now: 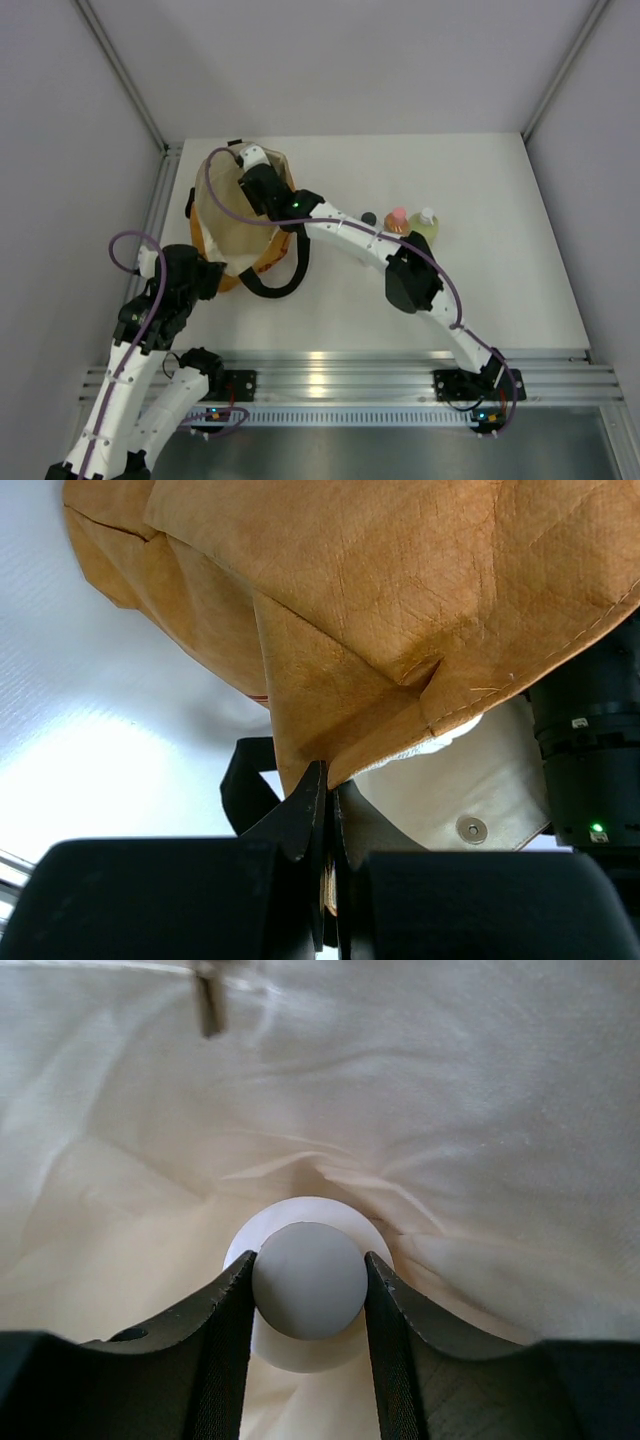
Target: Take the personal care products out of the canvas bag
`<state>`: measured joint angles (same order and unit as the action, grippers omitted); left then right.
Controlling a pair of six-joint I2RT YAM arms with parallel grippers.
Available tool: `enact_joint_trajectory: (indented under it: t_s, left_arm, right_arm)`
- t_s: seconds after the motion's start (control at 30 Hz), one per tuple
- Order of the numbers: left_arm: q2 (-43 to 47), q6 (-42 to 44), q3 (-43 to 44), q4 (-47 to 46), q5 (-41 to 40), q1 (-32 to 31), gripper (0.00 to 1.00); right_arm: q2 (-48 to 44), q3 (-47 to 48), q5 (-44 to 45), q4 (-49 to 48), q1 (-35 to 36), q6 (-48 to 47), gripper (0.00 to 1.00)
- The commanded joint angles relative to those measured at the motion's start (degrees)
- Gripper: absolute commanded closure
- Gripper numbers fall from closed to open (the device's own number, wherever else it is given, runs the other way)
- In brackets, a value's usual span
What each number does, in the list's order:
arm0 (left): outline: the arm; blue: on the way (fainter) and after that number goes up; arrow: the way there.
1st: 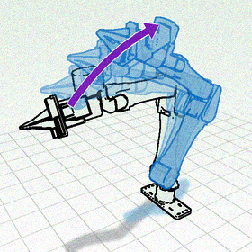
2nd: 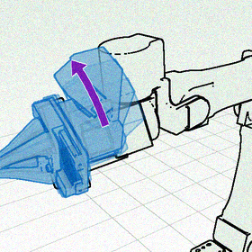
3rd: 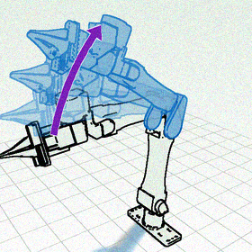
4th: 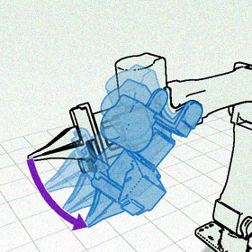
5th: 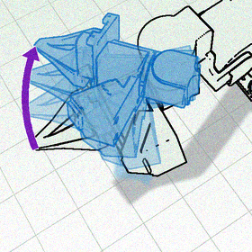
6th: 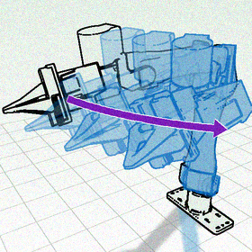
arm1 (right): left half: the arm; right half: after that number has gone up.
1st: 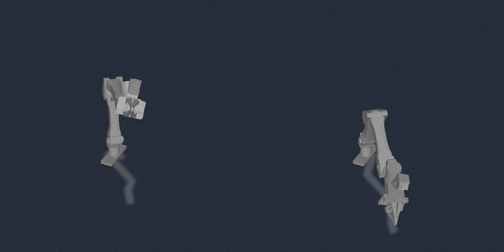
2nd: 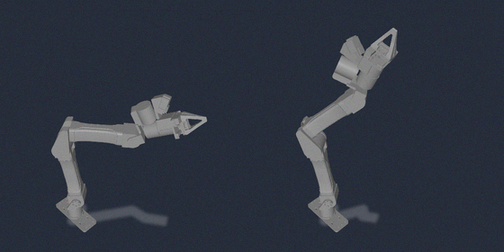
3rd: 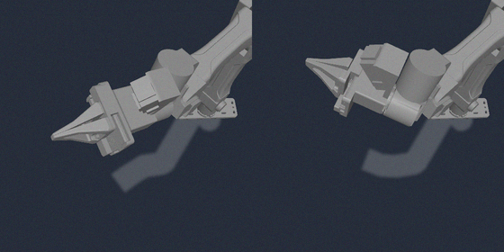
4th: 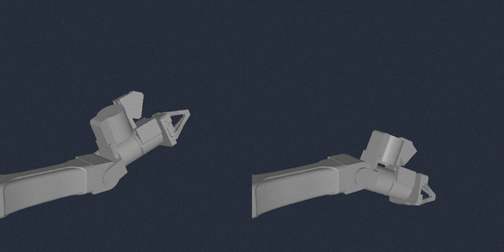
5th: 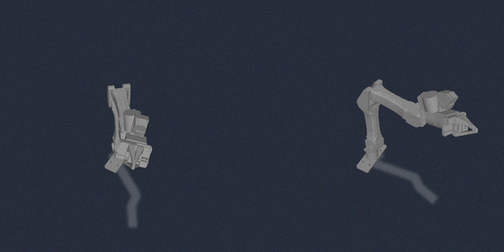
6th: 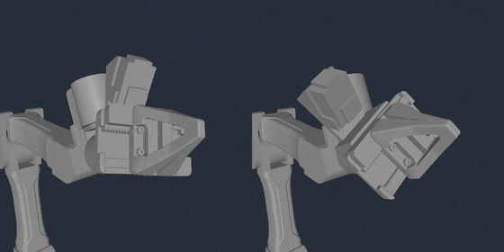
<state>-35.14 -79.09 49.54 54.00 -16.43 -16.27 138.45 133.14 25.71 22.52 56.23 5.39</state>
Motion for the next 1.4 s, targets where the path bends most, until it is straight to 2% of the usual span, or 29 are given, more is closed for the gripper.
enact_joint_trajectory:
  t_s: [0.0, 0.47, 0.83, 1.07, 1.17, 1.2, 1.3, 1.33, 1.37]
  left_arm:
    - [-0.8, 1.0, 1.3, -0.1, -2.0, 0.0, 1.00]
    - [-1.0, 1.3, 1.8, -0.1, -2.2, 0.0, 1.00]
    - [-1.1, 1.8, 2.8, -0.1, -2.4, 0.0, 0.98]
    - [-0.9, 2.8, 3.4, -0.1, -2.8, 0.1, 0.71]
    - [-0.7, 3.2, 3.8, -0.1, -2.9, 0.0, 0.55]
    - [-0.7, 3.5, 3.9, -0.2, -3.0, 0.0, 0.43]
    - [-0.9, 4.3, 4.6, -0.1, -3.2, 0.0, 0.20]
    - [-1.0, 4.7, 4.8, -0.1, -3.2, 0.0, 0.07]
    - [-1.0, 5.0, 5.0, -0.1, -3.2, 0.0, 0.02]
  right_arm:
    - [-10.0, 2.7, -0.6, -4.8, 1.3, -3.2, 1.00]
    - [-14.8, 2.7, -6.7, -5.5, 2.7, -4.9, 1.00]
    - [-21.0, 2.7, -11.8, -6.4, 4.7, -10.0, 1.00]
    - [-25.6, 3.5, -12.2, -6.5, 6.1, -10.7, 1.00]
    - [-28.3, 3.4, -12.4, -6.5, 6.3, -10.8, 1.00]
    - [-28.8, 3.4, -12.4, -6.4, 6.4, -11.3, 1.00]
    - [-30.9, 3.4, -11.8, -6.4, 6.4, -11.9, 1.00]
    - [-31.4, 3.4, -11.8, -6.4, 6.4, -12.1, 1.00]
    - [-32.4, 3.5, -11.9, -6.4, 6.4, -12.2, 1.00]
